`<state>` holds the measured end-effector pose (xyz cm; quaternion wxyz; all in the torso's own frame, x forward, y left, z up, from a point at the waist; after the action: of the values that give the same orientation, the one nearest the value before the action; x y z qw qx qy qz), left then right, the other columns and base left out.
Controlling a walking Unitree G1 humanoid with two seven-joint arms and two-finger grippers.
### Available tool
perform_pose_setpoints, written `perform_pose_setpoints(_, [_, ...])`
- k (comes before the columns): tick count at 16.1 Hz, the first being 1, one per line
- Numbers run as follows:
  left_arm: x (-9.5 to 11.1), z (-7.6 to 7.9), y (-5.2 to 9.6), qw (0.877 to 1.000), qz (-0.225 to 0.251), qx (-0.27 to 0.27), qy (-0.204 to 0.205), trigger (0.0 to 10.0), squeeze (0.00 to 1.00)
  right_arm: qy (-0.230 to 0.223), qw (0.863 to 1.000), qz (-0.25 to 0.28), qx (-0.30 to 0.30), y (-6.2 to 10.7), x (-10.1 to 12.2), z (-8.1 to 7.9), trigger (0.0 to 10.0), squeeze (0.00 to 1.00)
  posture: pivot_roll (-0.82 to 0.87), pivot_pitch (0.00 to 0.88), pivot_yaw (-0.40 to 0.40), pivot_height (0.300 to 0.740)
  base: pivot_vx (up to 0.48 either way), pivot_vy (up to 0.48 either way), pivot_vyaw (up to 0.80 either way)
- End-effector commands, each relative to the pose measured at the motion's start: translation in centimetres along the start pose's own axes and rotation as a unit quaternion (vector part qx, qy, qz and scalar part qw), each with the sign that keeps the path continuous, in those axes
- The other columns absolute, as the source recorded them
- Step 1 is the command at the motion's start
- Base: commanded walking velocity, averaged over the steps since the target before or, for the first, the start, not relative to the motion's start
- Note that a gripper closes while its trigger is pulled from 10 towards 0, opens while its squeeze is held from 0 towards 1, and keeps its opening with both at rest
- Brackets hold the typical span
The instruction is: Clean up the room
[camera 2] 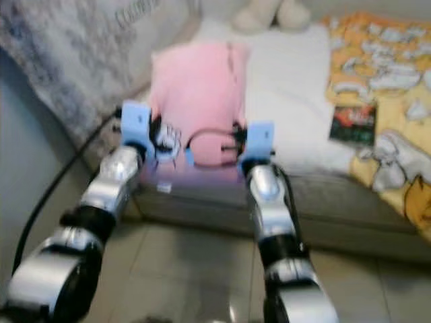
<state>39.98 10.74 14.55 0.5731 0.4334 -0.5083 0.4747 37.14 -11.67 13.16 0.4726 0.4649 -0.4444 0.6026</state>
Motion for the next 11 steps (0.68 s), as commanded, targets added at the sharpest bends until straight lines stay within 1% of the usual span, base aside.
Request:
perform_pose_setpoints(1, [0.73,-0.79,-0.13,1.000,0.009,0.011,-0.006,10.0,0.00,-0.001,1.000,0.014,-0.003,-0.24,0.77,-0.01,10.0,0.00,-0.15,0.038,0.079,0.727,0.480,0.000,0.00])
perform_pose_setpoints(7, [0.69,-0.89,-0.17,1.000,0.008,0.013,-0.007,10.0,0.00,0.002,1.000,0.012,-0.003,-0.29,0.68,0.13,10.0,0.00,-0.15,0.036,0.077,0.727,0.480,0.000,0.00])
perform_pose_setpoints(11, [0.64,-1.20,-0.26,1.000,0.005,0.021,-0.001,10.0,0.00,0.003,1.000,0.012,-0.001,-0.40,0.67,0.09,10.0,0.00,-0.15,0.013,0.079,0.727,0.473,0.000,0.00])
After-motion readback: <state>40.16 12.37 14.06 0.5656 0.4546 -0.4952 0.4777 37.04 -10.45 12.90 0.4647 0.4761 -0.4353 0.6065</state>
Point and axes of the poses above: a point about 5 cm out from each wrist's last joint towards the gripper, its own y axis pointing back from the gripper into the wrist, its own x axis along the axis of the wrist's last joint, z = x × y, the point moved 2 cm from there along -y, pointing out of the wrist towards the gripper, and after that the axes turned 13 degrees about y, right-handed, at the moved point
